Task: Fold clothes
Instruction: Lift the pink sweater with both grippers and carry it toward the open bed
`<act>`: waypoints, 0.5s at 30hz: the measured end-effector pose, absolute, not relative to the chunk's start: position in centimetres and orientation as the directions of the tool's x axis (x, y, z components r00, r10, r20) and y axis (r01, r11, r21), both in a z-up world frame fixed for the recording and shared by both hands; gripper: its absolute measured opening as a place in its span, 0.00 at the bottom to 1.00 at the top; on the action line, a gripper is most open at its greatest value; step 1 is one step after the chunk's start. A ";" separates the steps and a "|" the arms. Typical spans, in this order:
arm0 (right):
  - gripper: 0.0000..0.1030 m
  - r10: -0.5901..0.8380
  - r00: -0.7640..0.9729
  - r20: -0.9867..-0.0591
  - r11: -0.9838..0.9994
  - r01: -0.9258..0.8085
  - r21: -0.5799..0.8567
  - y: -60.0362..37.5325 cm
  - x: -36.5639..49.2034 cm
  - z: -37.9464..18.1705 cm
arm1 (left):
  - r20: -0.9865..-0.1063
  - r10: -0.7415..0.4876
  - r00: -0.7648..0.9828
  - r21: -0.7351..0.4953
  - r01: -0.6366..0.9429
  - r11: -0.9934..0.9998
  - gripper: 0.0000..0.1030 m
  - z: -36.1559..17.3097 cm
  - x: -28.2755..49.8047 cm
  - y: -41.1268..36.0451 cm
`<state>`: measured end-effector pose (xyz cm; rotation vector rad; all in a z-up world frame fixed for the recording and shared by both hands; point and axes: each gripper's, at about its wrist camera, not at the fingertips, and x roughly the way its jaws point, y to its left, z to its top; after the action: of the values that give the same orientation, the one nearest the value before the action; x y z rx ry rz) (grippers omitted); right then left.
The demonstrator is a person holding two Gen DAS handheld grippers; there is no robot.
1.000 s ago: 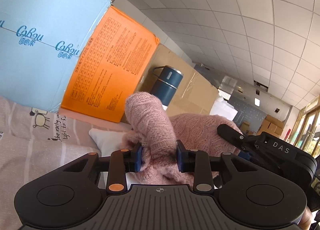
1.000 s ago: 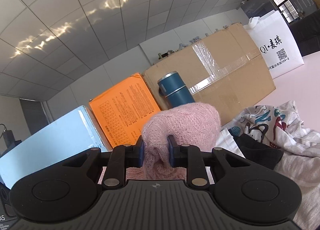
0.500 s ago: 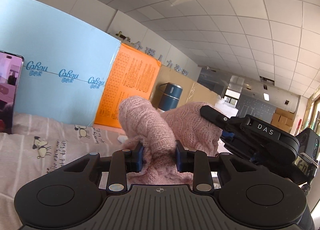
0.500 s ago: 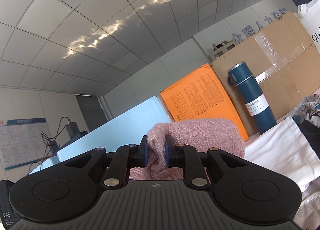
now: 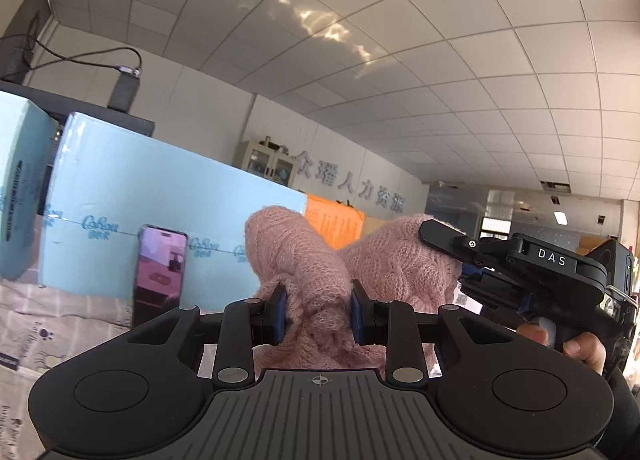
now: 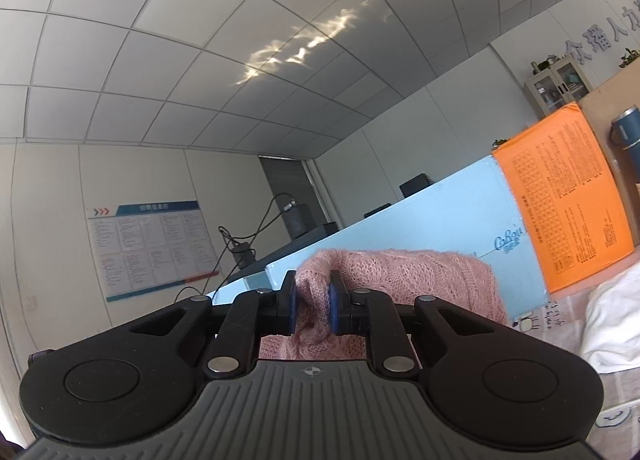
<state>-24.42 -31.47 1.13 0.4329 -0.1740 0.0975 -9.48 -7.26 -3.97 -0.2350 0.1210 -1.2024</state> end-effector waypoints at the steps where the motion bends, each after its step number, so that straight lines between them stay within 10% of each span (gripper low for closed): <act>1: 0.14 0.088 0.980 0.181 0.899 -0.156 0.409 -30.4 -23.8 1.5 | 0.033 -0.922 0.385 -0.244 0.898 0.366 0.28 -3.9 -9.4 -5.8; 15: 0.13 0.327 0.945 -0.020 0.858 -0.288 0.426 -21.0 -13.1 0.0 | -0.057 -0.760 0.648 -0.197 0.739 0.645 0.28 -4.5 -5.8 4.7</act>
<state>-13.15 -20.98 -0.02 0.4323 0.0924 0.3233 -5.78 4.67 -4.50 -0.1619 0.1391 -0.8558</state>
